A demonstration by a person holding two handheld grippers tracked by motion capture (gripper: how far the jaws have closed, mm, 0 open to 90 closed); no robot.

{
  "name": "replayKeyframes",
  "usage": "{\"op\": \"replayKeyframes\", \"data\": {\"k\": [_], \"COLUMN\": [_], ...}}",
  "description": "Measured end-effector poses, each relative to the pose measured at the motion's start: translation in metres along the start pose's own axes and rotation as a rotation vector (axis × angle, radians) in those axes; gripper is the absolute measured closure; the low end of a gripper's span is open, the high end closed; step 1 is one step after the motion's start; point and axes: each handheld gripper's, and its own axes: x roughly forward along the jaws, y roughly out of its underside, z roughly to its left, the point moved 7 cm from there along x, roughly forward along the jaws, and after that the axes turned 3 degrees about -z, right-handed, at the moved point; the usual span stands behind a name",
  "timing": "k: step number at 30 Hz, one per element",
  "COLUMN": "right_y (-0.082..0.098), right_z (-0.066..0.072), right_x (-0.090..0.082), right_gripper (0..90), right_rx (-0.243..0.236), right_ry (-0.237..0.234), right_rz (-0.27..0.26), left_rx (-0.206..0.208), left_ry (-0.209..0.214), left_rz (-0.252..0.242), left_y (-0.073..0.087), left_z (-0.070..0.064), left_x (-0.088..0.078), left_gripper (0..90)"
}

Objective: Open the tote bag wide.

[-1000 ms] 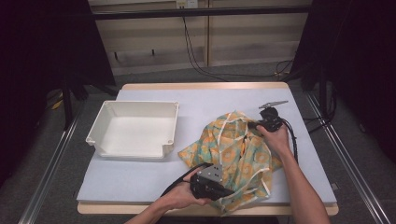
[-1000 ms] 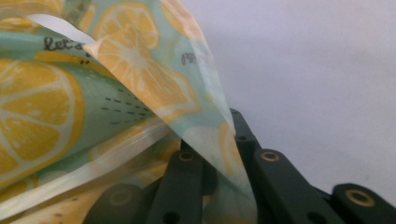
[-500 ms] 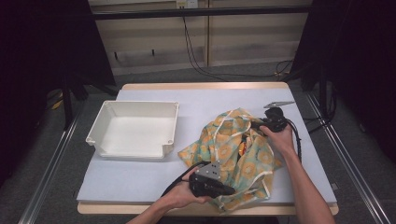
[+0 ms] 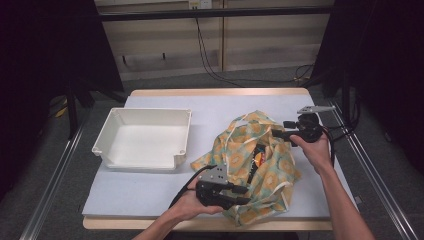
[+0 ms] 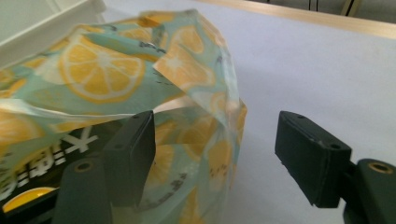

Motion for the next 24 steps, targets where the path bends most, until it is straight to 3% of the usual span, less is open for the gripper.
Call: {"op": "replayKeyframes", "data": {"k": [5,9,15,20,22,24], "right_y": [-0.002,0.004,0.009,0.011,0.009,0.008], "right_z": [0.005,0.012,0.037,0.059,0.072,0.084], "right_x": [-0.021,-0.034,-0.053,-0.062,-0.067,-0.068], "right_gripper": [26.7,27.3,34.8,42.6,50.0,52.0], "right_rx": [-0.003,-0.001,-0.042,-0.078,-0.101,-0.118], "right_ry": [-0.007,-0.027,-0.101,-0.132,-0.17,-0.201], "right_rz": [-0.04,-0.058,-0.053,-0.041,-0.043,-0.032], "left_rx": [-0.01,-0.023,-0.057,-0.074,-0.07,-0.065], "left_ry": [-0.031,-0.058,-0.161,-0.186,-0.199,-0.198], "left_rz": [-0.016,-0.033,-0.064,-0.074,-0.07,-0.054], "left_y": [-0.004,-0.009,-0.019,-0.022,-0.023,-0.023], "left_z": [0.001,0.006,0.03,0.046,0.053,0.056], "left_x": [-0.007,-0.016,-0.033,-0.034,-0.032,-0.028], "left_gripper": [51.2,48.6,42.6,40.1,40.7,40.7]}}
